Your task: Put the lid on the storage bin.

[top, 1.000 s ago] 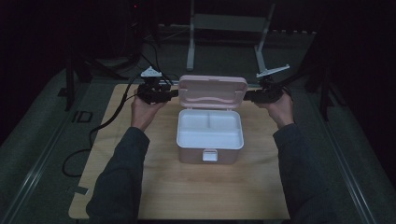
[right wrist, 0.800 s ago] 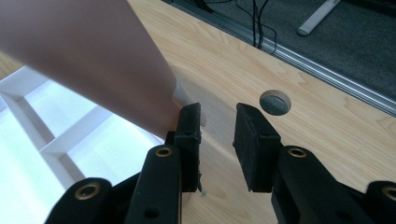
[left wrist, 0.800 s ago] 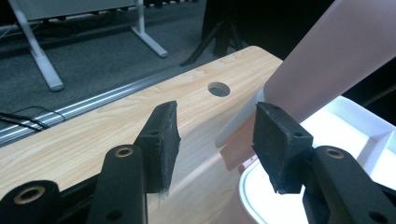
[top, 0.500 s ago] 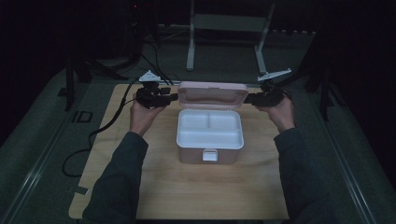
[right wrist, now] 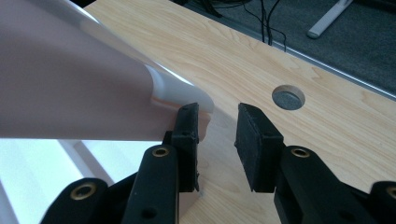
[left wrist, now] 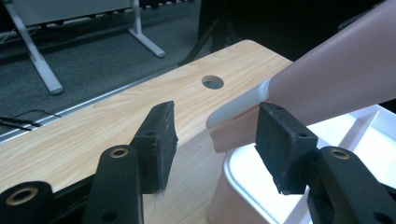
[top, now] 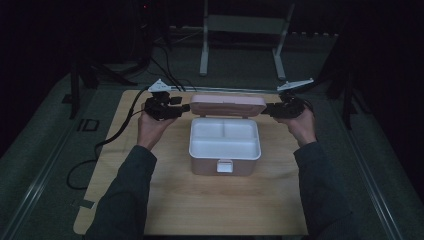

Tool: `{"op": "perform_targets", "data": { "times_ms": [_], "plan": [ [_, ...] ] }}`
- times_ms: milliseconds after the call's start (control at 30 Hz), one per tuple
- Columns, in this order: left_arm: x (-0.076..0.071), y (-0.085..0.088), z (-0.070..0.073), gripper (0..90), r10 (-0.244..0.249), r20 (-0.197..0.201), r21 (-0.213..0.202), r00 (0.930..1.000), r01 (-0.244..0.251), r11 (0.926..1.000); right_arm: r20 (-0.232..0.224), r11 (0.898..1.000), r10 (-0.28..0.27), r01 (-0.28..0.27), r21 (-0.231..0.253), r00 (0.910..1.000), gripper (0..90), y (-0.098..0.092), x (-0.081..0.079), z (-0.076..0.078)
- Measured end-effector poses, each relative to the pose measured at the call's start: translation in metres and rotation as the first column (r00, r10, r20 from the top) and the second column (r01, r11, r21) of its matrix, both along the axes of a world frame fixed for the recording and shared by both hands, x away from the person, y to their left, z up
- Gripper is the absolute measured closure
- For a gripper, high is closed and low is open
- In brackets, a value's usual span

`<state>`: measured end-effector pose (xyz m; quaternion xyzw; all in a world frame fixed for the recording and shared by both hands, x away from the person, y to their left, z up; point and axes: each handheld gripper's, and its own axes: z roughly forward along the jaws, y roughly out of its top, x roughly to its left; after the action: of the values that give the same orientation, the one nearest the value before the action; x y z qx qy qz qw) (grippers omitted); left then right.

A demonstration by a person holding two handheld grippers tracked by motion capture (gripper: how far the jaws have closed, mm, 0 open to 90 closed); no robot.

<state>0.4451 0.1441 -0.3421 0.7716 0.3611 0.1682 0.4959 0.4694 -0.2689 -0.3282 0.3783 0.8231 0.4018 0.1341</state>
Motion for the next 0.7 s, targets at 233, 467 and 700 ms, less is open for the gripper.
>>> {"op": "perform_targets", "data": {
  "times_ms": [233, 467, 700],
  "plan": [
    [-0.004, 0.001, -0.007, 47.2, -0.005, -0.007, -0.009, 1.0000, 0.005, 0.9999, -0.004, 1.000, 0.005, -0.005, 0.001, 1.0000, 69.2, -0.001, -0.002, -0.005],
    [-0.009, -0.001, -0.014, 46.7, -0.018, -0.012, 0.007, 0.9998, 0.018, 0.9998, -0.013, 1.000, 0.021, -0.021, 0.002, 0.9997, 68.3, -0.002, -0.006, -0.012],
    [-0.021, -0.002, -0.023, 45.7, -0.047, -0.005, 0.024, 0.9989, 0.047, 0.9986, -0.013, 0.998, 0.052, -0.052, -0.036, 0.9986, 66.6, 0.000, -0.014, -0.020]
  ]
}}
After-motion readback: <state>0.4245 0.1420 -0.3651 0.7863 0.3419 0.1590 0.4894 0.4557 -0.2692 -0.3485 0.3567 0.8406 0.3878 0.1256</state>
